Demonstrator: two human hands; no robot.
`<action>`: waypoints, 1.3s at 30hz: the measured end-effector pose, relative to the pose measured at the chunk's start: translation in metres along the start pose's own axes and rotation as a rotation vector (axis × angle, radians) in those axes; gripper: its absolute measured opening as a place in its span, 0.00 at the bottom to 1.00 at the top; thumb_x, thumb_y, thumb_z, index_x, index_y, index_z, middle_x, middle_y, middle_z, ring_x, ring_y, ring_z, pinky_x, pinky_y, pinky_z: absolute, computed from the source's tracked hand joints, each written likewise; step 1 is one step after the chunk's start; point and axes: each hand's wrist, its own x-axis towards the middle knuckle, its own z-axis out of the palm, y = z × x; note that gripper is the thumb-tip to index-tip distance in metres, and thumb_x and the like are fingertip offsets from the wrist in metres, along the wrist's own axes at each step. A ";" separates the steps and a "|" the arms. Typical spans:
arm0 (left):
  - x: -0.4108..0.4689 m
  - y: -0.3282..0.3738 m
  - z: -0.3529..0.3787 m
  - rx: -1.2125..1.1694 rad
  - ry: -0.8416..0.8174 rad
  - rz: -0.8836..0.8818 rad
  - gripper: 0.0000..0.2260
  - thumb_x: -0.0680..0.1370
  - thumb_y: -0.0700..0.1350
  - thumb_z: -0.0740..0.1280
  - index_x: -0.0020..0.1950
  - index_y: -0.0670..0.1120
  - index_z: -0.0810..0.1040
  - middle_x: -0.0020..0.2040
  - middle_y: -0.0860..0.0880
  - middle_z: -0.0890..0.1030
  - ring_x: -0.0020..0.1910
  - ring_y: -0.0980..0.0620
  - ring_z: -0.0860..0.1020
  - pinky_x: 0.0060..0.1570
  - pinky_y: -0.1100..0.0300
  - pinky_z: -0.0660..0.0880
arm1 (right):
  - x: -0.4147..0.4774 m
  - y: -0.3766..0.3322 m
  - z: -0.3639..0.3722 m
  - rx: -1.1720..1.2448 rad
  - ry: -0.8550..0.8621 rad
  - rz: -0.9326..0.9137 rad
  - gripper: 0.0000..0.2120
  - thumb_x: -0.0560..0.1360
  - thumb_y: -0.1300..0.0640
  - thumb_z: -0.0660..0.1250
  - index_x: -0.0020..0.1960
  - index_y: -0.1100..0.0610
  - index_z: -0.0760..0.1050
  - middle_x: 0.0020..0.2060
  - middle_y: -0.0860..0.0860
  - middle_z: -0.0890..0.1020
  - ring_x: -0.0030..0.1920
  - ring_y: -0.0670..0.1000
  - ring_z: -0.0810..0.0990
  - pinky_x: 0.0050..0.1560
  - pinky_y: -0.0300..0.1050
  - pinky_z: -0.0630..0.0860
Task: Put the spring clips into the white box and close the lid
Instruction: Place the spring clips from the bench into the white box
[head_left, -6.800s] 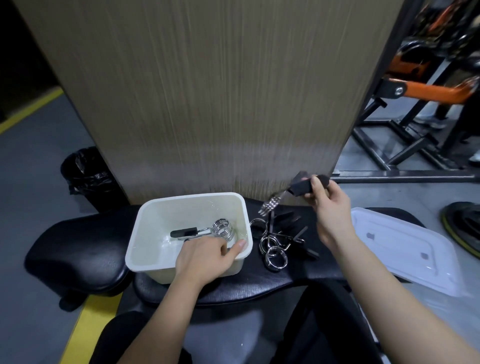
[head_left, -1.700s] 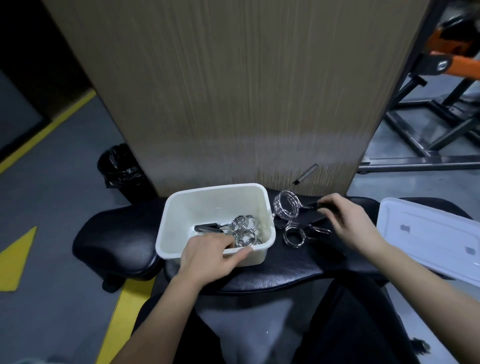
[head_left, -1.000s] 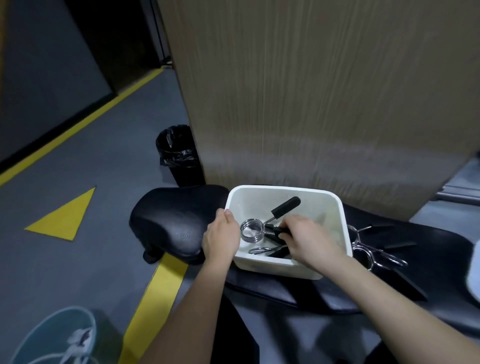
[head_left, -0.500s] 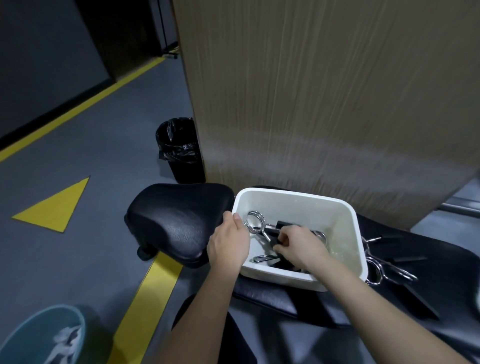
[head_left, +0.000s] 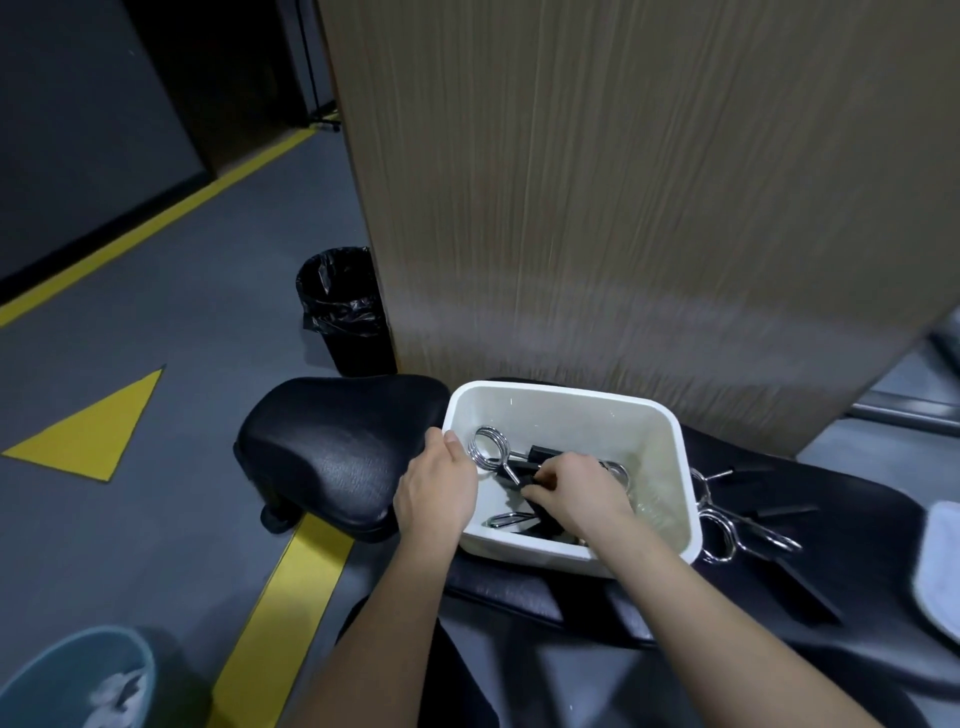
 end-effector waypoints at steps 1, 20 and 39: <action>0.000 0.000 -0.001 0.000 -0.004 -0.006 0.17 0.83 0.53 0.46 0.55 0.46 0.70 0.56 0.38 0.80 0.54 0.34 0.77 0.53 0.44 0.73 | -0.001 -0.001 -0.002 0.014 0.046 -0.001 0.12 0.74 0.44 0.68 0.49 0.50 0.83 0.47 0.51 0.85 0.51 0.56 0.82 0.48 0.47 0.78; -0.024 0.015 0.002 0.111 0.260 0.244 0.18 0.82 0.50 0.58 0.72 0.48 0.69 0.62 0.41 0.78 0.60 0.37 0.76 0.51 0.45 0.73 | -0.084 0.154 -0.045 0.266 0.650 0.310 0.14 0.77 0.59 0.61 0.60 0.56 0.78 0.55 0.56 0.79 0.57 0.61 0.76 0.52 0.54 0.75; -0.048 0.030 0.052 0.455 0.337 0.189 0.26 0.76 0.60 0.59 0.68 0.47 0.76 0.73 0.40 0.70 0.69 0.35 0.66 0.67 0.37 0.63 | -0.114 0.210 -0.012 0.189 0.336 0.436 0.12 0.79 0.55 0.63 0.54 0.64 0.76 0.54 0.59 0.75 0.53 0.65 0.78 0.49 0.54 0.74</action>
